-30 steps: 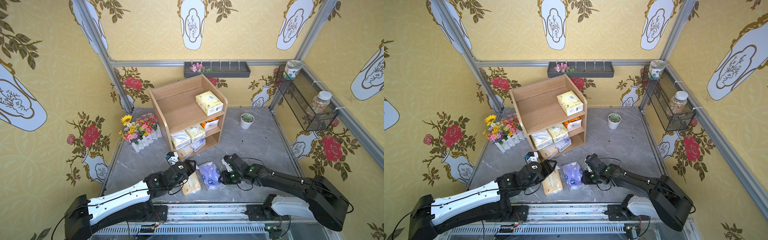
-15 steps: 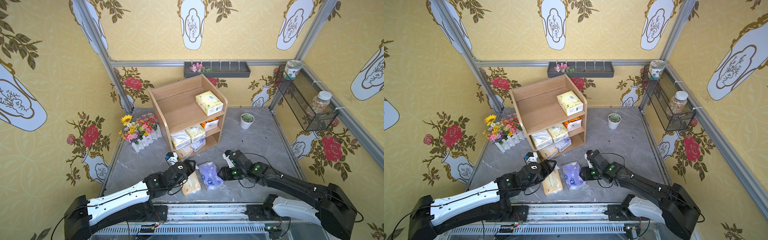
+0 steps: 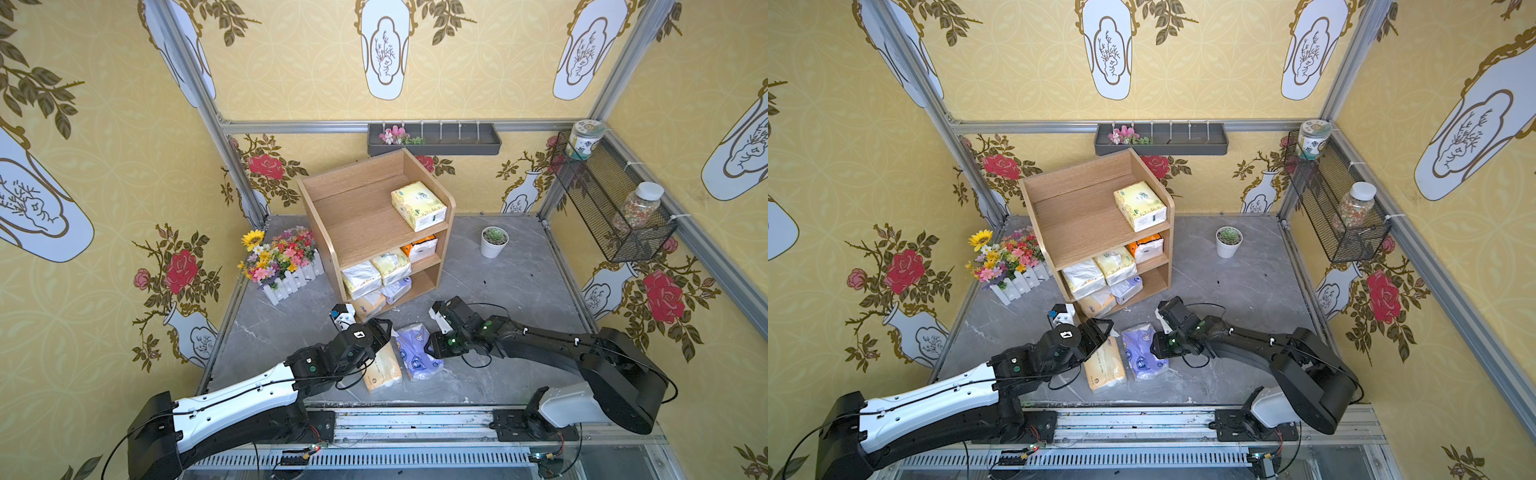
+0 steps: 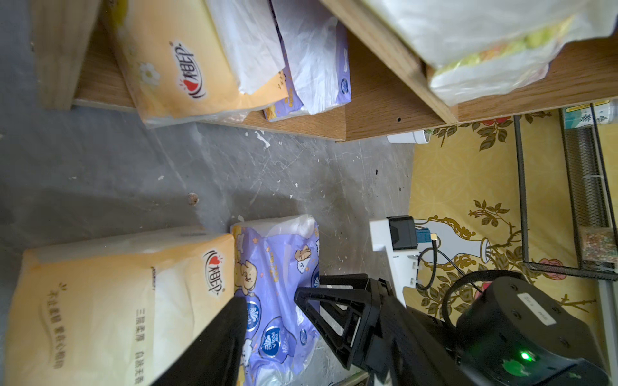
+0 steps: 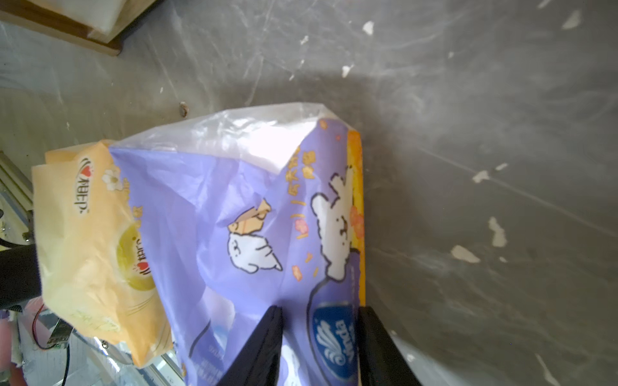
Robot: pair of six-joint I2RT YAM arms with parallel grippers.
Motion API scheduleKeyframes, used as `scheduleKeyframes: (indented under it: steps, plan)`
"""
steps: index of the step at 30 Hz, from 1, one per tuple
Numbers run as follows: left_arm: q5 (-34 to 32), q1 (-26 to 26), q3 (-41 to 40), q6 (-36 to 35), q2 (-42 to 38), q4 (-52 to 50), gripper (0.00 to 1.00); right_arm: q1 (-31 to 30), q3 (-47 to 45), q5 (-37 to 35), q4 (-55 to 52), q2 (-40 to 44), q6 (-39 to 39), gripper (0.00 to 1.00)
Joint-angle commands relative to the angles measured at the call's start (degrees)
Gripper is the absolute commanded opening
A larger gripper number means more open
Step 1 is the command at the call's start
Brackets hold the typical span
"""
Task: Remove the tissue boxes from the shelf
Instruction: Move the box of tissues to the center of the board.
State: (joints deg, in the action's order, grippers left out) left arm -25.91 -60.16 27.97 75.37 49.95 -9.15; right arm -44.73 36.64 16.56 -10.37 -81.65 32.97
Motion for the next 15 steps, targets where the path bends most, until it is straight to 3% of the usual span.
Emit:
scheduleKeyframes:
  steps: [1,9,12,15]
  plan:
    - [-0.83,0.13,-0.48,0.31,-0.21,-0.15,0.69,-0.97,0.63,1.8,3.39,-1.11,0.46,0.4]
    - [-1.42,0.12,-0.32,0.56,-0.69,-1.03,0.69,-1.73,0.95,1.43,3.95,-1.7,1.07,0.42]
    - [-1.94,0.1,-0.37,0.82,-1.39,-1.83,0.69,-1.47,2.07,-1.25,0.25,1.11,0.29,0.52]
    - [-2.89,0.13,-0.59,1.58,-2.35,-2.71,0.69,-0.78,3.99,-6.67,-4.41,6.85,-0.23,0.56]
